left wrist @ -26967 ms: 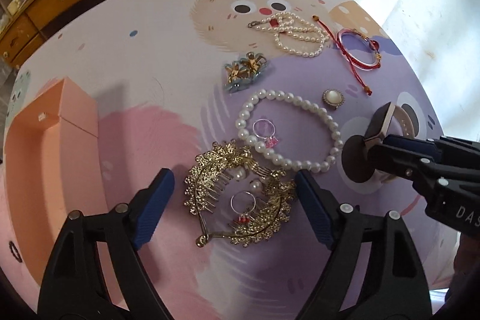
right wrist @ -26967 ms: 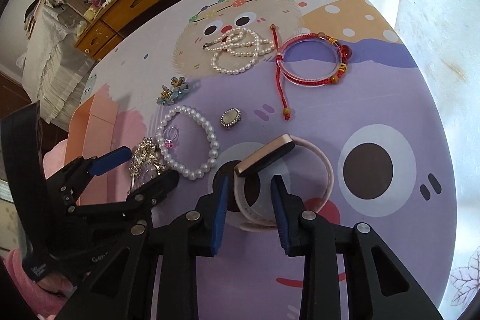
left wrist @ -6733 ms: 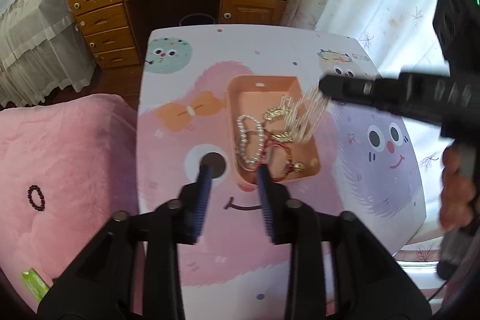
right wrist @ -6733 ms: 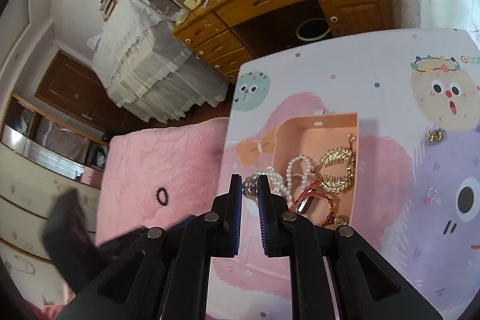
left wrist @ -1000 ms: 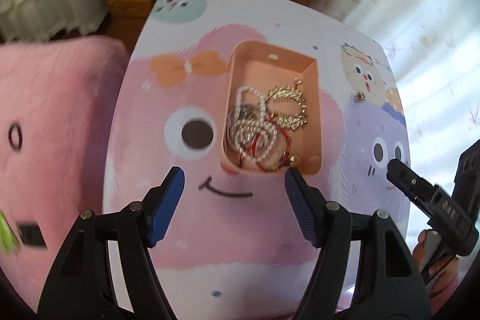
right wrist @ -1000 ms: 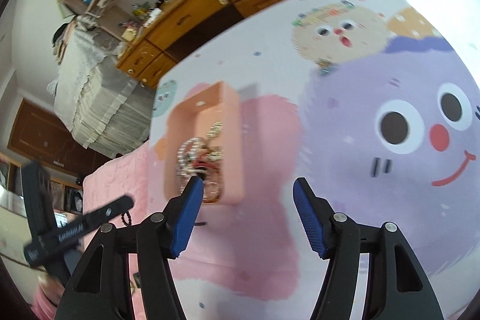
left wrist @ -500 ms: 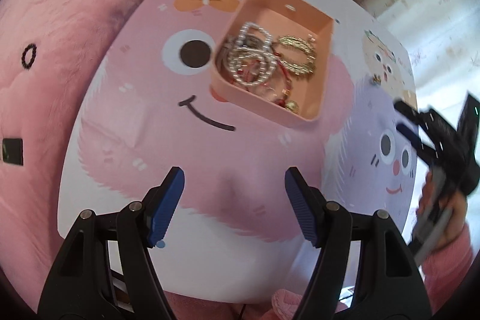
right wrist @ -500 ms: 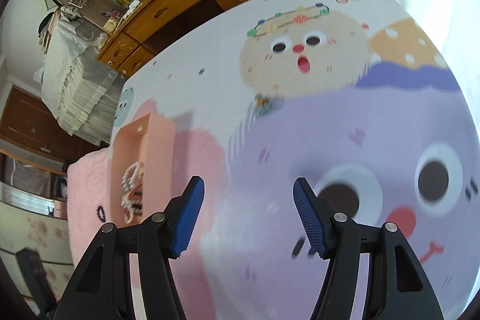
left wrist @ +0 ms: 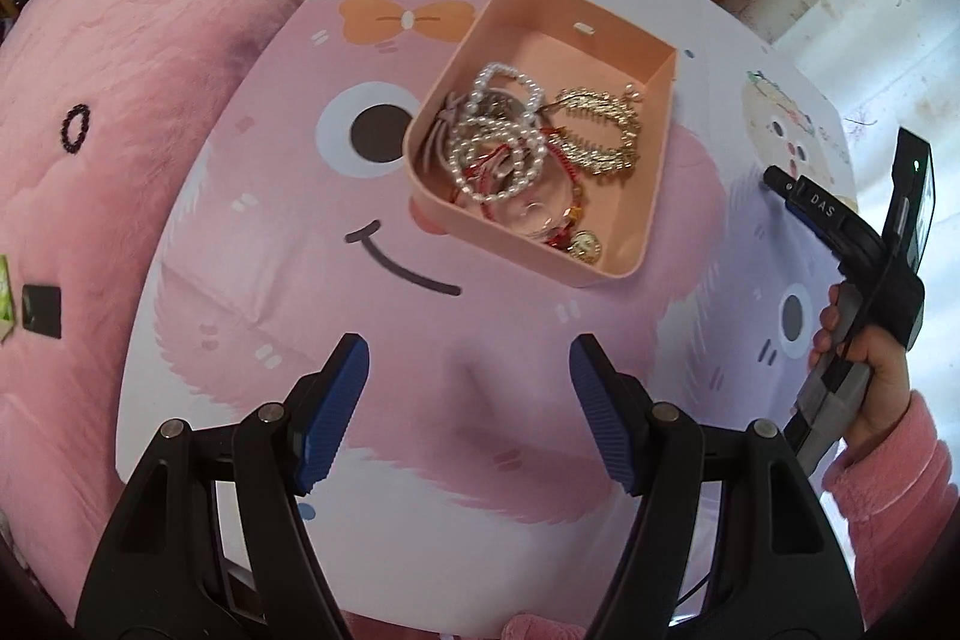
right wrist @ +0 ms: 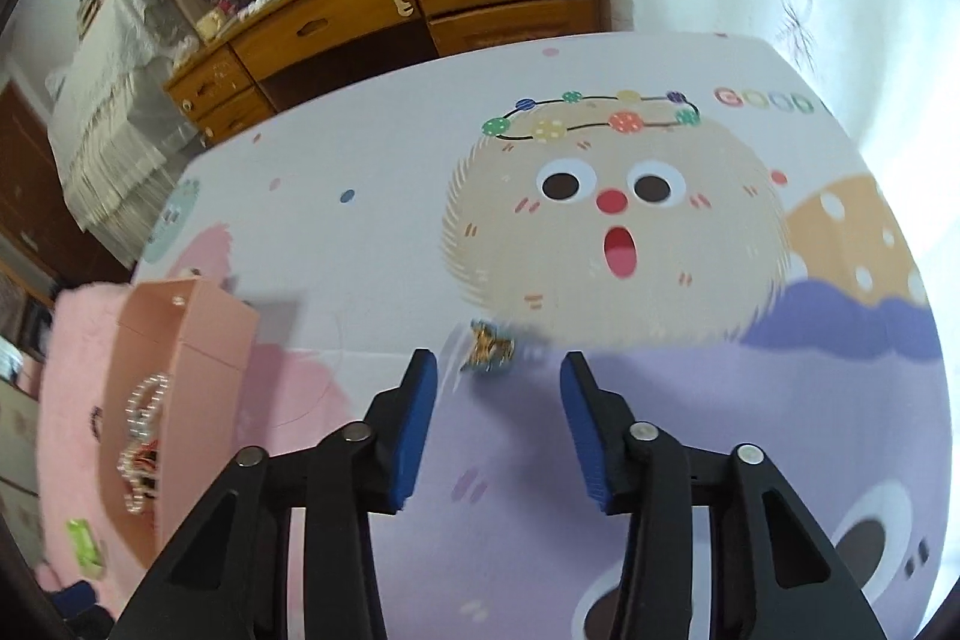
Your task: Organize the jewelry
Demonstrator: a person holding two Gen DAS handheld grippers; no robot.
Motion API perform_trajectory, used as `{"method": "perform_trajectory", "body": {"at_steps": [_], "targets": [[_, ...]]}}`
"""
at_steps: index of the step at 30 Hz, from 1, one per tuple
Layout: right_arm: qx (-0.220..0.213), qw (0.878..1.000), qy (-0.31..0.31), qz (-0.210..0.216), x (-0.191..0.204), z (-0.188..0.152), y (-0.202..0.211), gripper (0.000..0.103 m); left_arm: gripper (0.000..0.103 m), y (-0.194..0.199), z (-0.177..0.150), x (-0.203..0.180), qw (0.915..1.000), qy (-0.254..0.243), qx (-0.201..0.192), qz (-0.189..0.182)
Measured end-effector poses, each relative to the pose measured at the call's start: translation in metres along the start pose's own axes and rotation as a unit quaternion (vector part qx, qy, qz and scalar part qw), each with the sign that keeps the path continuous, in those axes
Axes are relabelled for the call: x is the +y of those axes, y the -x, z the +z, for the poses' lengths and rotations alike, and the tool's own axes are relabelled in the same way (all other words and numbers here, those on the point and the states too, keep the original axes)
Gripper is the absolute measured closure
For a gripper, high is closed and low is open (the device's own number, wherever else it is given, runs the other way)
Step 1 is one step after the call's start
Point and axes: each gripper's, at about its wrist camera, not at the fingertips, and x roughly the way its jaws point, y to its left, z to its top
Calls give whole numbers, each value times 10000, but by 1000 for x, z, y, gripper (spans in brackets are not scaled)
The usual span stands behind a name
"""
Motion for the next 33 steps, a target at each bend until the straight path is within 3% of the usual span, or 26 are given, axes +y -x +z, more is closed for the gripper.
{"method": "perform_trajectory", "body": {"at_steps": [5, 11, 22, 28, 33], "targets": [[43, 9998, 55, -182, 1, 9, -9, 85, 36, -2, 2, 8, 9997, 199, 60, 102], [5, 9997, 230, 11, 9, 11, -3, 86, 36, 4, 10, 4, 9997, 152, -71, 162], [-306, 9905, 488, 1251, 64, 7, 67, 86, 36, 31, 22, -6, 9979, -158, -455, 437], [-377, 9738, 869, 2066, 125, -6, 104, 86, 36, 52, 20, 6, 9960, -139, -728, 506], [-393, 9648, 1259, 2275, 178, -29, 132, 86, 36, 73, 12, 20, 9937, -295, -970, 487]]}}
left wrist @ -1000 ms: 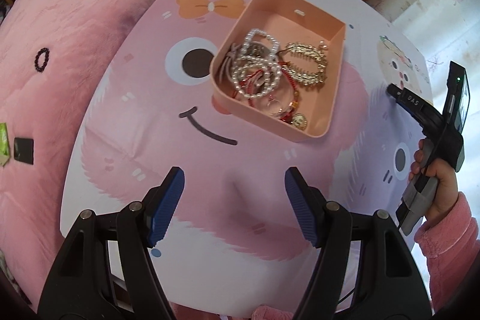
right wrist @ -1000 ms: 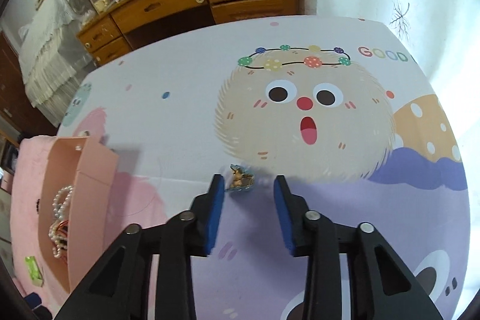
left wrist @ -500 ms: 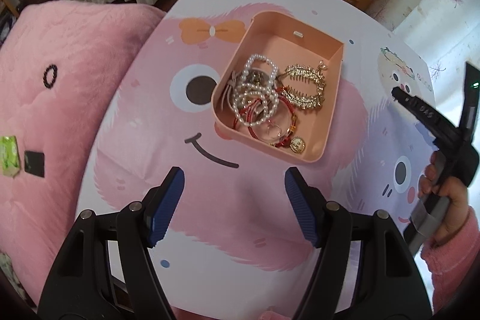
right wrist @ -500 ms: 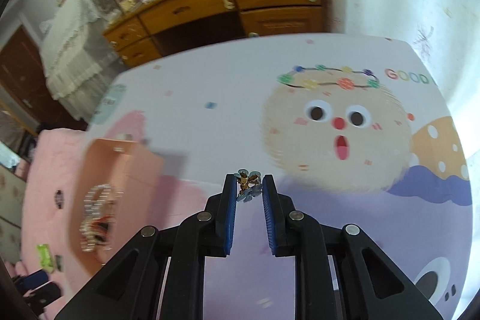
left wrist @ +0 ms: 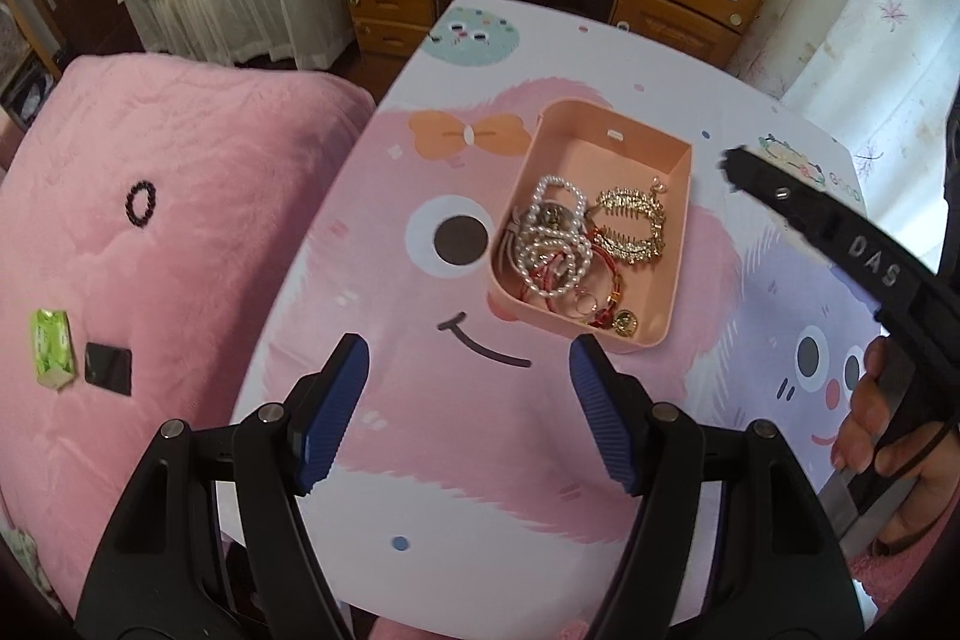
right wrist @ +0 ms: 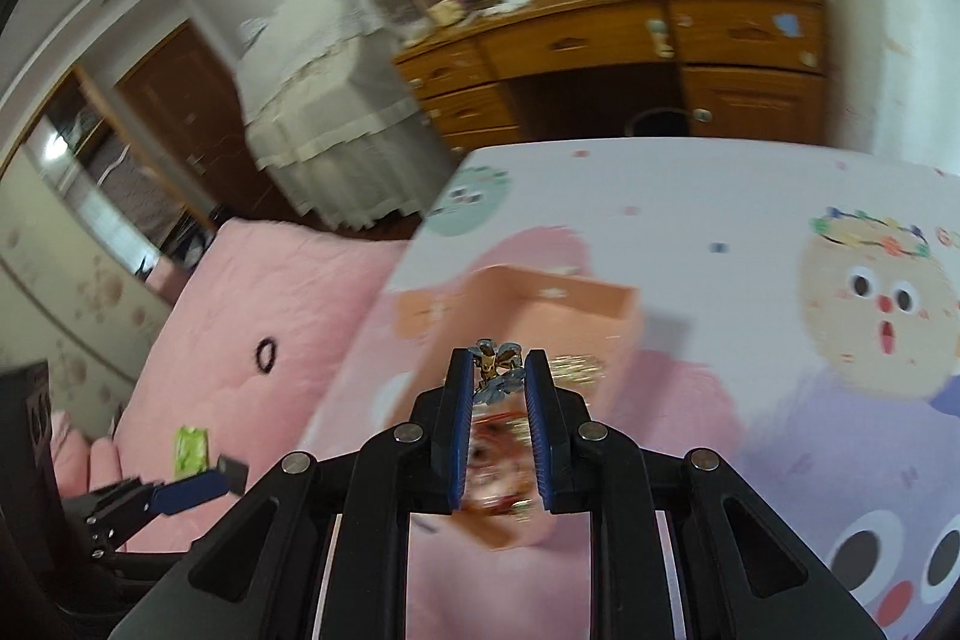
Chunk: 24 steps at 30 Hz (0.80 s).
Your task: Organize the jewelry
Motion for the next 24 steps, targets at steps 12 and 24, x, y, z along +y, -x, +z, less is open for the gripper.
{"method": "perform_trajectory", "body": {"at_steps": [12, 24], "targets": [[-99, 9976, -224, -652, 77, -37, 42, 34, 36, 57, -5, 44, 9964, -449, -645, -326], [945, 9734, -1403, -1546, 82, -177, 111, 17, 36, 86, -43, 35, 9887, -1025, -355, -1031]]}}
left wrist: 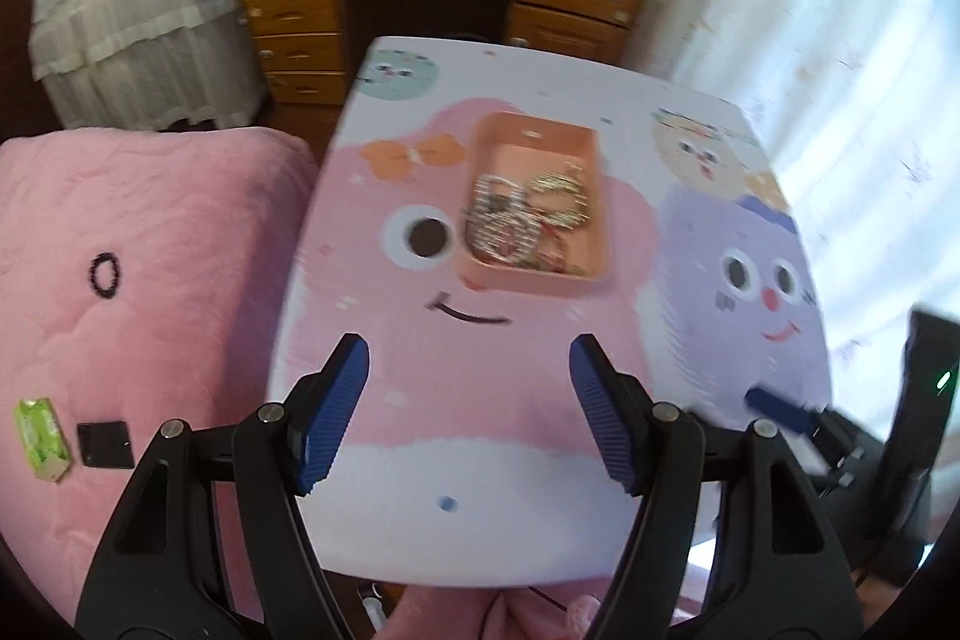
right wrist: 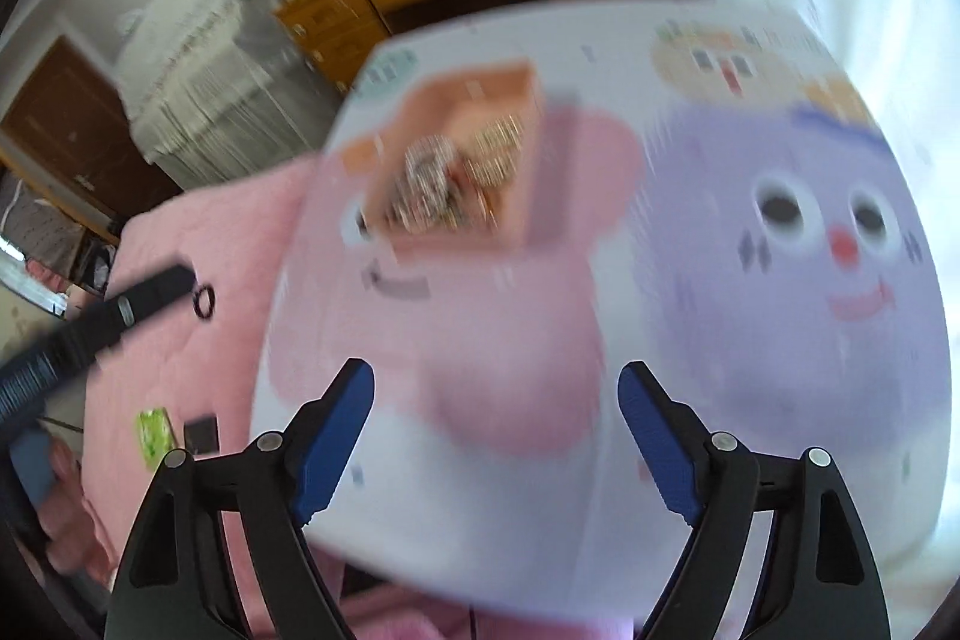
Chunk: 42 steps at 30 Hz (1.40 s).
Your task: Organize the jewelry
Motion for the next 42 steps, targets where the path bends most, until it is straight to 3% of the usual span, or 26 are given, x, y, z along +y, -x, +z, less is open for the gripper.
{"method": "perform_trajectory", "body": {"at_steps": [4, 8, 11, 15, 18, 24, 26, 32, 42], "targets": [[-61, 9996, -182, -212, -20, -40, 33, 11, 36, 11, -10, -31, 9984, -570, -62, -28], [-146, 9994, -277, -174, -25, -45, 72, 10, 36, 26, -15, -60, 9969, -757, -110, -189], [-374, 9988, -183, -256, -25, -33, 103, 8, 36, 36, -15, -77, 9967, -774, -153, -176], [-490, 9982, -315, -145, -28, -29, 139, 5, 31, 46, -17, -87, 9974, -509, 93, -497], [-679, 9967, -129, -431, -22, -29, 160, 4, 24, 61, -22, -94, 9983, -518, -139, -240], [-750, 9954, 70, -589, -17, -37, 172, 1, 12, 78, -29, -98, 9984, -412, -372, 125], [-802, 9949, 89, -611, -19, -40, 172, 1, 0, 79, -34, -98, 9986, -361, -329, 221], [-841, 9943, -164, -638, -38, -45, 168, 0, 0, 74, -45, -97, 9989, -285, -144, 331], [-950, 9932, 14, -671, -41, -47, 178, 0, 0, 64, -53, -109, 9985, -397, 11, 382]]}}
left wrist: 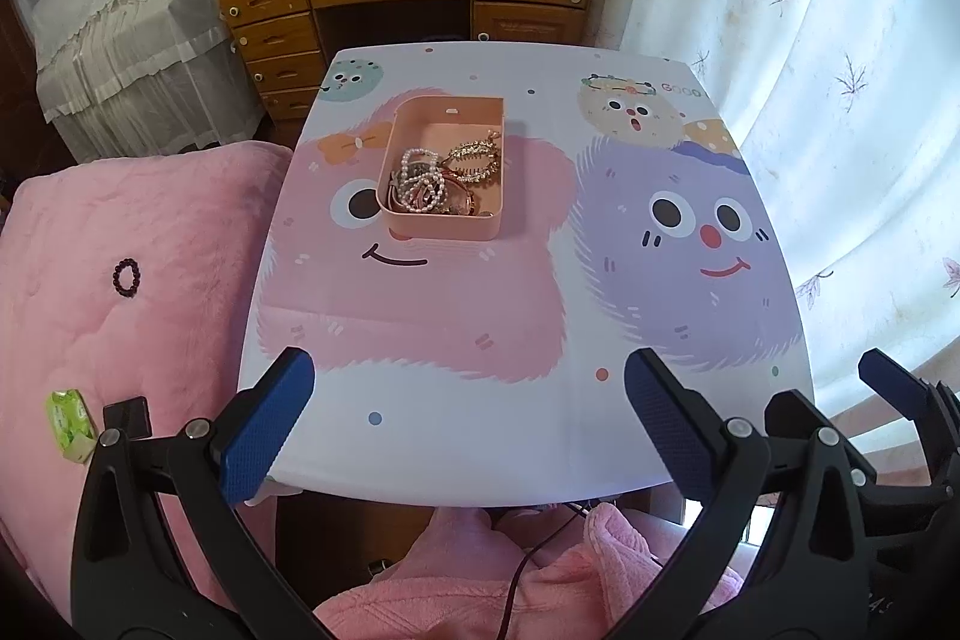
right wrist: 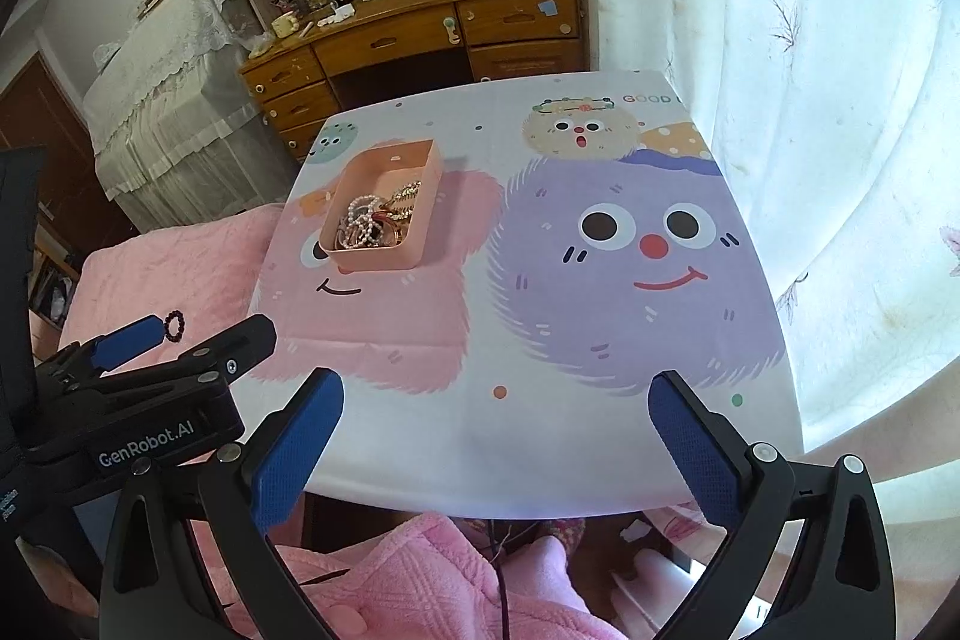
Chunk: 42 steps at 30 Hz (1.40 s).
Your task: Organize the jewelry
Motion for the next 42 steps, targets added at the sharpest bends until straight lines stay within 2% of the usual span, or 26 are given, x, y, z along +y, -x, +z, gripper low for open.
{"method": "perform_trajectory", "body": {"at_steps": [14, 20, 42], "targets": [[54, 10000, 74, 31, -4, 7, -3, 0, 0, 1, 0, -3, 9998, 92, 9, 152], [33, 9998, 114, -141, -8, 6, -1, 0, 0, 1, -1, -3, 9999, 69, 19, 144], [103, 9994, 59, -332, -21, 1, 3, 0, 0, 6, -4, -16, 9999, -15, 29, 137]]}}
